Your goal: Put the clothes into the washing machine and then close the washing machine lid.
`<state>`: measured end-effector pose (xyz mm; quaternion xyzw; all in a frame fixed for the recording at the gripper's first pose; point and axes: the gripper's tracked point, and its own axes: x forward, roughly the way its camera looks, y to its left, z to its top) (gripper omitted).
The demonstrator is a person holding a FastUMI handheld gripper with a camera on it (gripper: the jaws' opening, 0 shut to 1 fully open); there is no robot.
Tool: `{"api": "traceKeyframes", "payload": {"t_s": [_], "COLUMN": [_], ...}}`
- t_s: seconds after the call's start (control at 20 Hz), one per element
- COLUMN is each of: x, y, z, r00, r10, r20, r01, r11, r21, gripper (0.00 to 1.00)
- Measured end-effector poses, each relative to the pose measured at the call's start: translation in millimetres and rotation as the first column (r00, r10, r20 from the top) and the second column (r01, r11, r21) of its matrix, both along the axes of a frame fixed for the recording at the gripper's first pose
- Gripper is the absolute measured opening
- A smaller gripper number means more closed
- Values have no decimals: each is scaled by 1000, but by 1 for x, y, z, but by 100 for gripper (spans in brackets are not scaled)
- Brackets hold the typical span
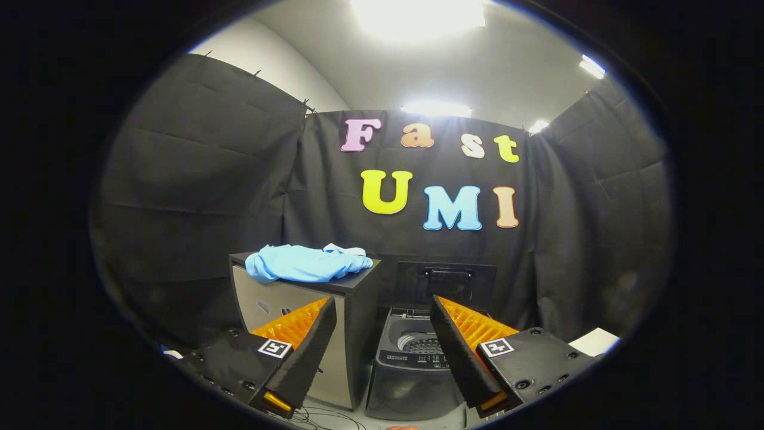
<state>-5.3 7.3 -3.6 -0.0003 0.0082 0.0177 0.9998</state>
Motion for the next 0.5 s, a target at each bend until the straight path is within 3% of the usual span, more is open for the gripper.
{"api": "traceKeyframes", "payload": {"t_s": [0.5], "x": [28], "y": [-5], "z": [18], "r00": [999], "r10": [-25], "r20": [-32], "r01": [27], "r11": [999], "r21": [47], "gripper": [100]}}
